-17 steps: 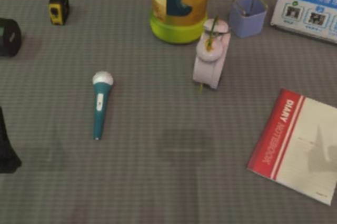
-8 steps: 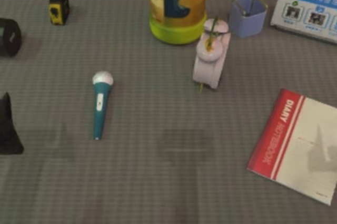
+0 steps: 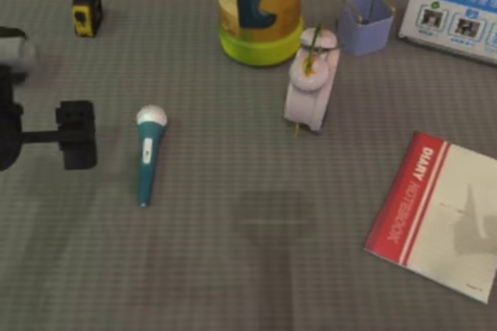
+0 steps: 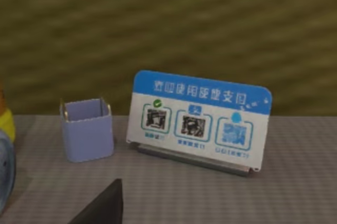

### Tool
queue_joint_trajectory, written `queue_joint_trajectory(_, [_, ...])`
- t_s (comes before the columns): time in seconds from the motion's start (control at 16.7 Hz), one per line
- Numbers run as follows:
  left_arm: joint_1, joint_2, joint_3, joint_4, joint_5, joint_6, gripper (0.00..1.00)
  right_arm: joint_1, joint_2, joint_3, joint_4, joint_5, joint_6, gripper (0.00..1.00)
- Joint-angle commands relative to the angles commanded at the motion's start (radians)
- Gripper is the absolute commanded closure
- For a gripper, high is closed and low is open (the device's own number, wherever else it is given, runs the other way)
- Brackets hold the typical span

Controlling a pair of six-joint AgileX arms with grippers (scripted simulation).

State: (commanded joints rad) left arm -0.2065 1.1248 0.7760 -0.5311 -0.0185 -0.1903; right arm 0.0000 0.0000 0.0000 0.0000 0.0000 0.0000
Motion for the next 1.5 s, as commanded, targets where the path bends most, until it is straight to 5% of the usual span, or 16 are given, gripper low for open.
queue_joint_trajectory(0.72, [-0.153, 0.79, 0.575, -0.374, -0.01, -0.137, 0.0, 0.0, 0.0, 0.0, 0.0, 0.0, 0.0, 0.0])
queue_joint_trajectory(1.2, [-0.152, 0.816, 0.579, -0.363, -0.01, -0.138, 0.0, 0.0, 0.0, 0.0, 0.0, 0.0, 0.0, 0.0])
queue_joint_trajectory(1.5, [-0.149, 0.934, 0.511, -0.171, -0.009, -0.132, 0.0, 0.0, 0.0, 0.0, 0.0, 0.0, 0.0, 0.0])
